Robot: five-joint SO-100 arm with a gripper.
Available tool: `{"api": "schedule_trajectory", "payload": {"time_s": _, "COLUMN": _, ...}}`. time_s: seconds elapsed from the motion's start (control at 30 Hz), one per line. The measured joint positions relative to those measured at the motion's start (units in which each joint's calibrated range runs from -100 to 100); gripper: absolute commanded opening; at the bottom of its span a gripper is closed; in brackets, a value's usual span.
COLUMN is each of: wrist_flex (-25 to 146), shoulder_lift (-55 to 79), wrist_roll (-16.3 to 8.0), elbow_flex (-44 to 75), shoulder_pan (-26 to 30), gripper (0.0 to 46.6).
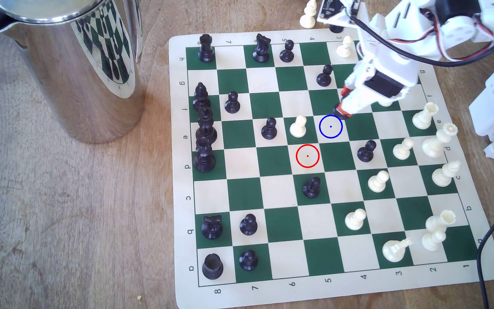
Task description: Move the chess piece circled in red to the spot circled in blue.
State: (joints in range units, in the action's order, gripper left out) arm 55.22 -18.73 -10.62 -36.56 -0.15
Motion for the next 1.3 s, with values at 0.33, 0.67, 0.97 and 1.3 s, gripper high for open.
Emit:
{"api": "schedule_trajectory", "payload": {"time_s": 0.33, "wrist_flex": -5.7, "shoulder_lift": 8.5, "wrist_roll": 0.0, "elbow_flex": -0.4, "shoulder_pan": -0.5, "gripper": 0.2}}
{"api": "schedule_trajectory", "payload": {"time_s": 0.67, "wrist_flex": -6.9, "shoulder_lift": 11.6, "wrist_roll": 0.0, "elbow_flex": 0.3, "shoulder_pan": 0.7, "gripper": 0.2}}
{"api": "schedule_trajectory", "payload": {"time_s": 0.97, "wrist_flex": -6.9, "shoulder_lift": 11.8, "wrist_roll": -0.5, "elbow_flex": 0.3, "shoulder_pan": 1.1, "gripper": 0.2}}
{"api": "schedule_trajectory", "payload": {"time_s": 1.3, "wrist_flex": -6.9, "shoulder_lift": 11.8, "wrist_roll": -0.7, "elbow_flex": 0.3, "shoulder_pan": 2.2, "gripper": 11.5}}
